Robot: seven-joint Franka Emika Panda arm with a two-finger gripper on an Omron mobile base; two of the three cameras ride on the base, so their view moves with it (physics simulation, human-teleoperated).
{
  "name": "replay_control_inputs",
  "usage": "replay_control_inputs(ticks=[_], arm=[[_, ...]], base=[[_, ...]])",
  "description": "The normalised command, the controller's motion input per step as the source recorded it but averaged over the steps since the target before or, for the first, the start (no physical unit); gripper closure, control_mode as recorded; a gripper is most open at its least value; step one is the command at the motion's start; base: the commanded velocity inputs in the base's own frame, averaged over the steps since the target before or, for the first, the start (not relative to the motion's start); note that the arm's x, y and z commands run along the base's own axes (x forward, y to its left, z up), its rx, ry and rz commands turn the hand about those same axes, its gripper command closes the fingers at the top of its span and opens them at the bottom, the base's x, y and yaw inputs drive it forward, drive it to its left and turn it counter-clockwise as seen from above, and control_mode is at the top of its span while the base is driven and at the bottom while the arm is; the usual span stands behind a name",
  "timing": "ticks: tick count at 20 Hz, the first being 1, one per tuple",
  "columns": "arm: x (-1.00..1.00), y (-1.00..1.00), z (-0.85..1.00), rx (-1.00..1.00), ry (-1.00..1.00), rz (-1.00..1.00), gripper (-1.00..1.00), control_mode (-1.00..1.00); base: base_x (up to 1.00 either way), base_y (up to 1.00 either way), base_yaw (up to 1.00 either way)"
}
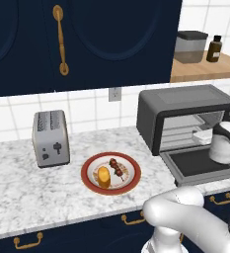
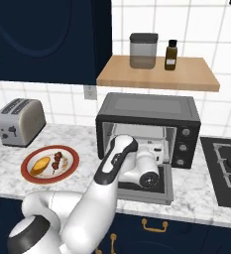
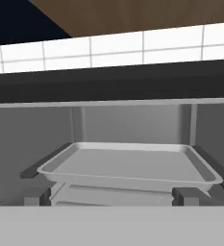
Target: Pick up the kebab skewer and baguette bread, and place them inside the toaster oven. Close the toaster oven door and start by setting the timer.
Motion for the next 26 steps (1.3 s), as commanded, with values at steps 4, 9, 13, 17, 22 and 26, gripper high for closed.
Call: replay_control_inputs(ticks=[4,9,13,17,22,26], arm=[[0.24,0.00,0.09,0.02,0.00,-0.01,-1.00,-1.00],[0.34,0.00,0.05,0.00,0.00,0.00,-1.00,-1.00],[0.35,-0.04,-0.03,0.00,0.02,-0.03,-1.00,-1.00],[0.31,0.00,-0.23,0.00,0.00,-0.03,-1.00,-1.00],[0.38,-0.03,0.00,0.00,0.01,0.00,-1.00,-1.00],[0.33,-0.03,-0.01,0.00,0.07,0.00,-1.00,-1.00]], base=[[0.00,0.00,0.00],[0.00,0.00,0.00],[0.00,0.00,0.00],[0.00,0.00,0.00],[0.00,0.00,0.00],[0.00,0.00,0.00]])
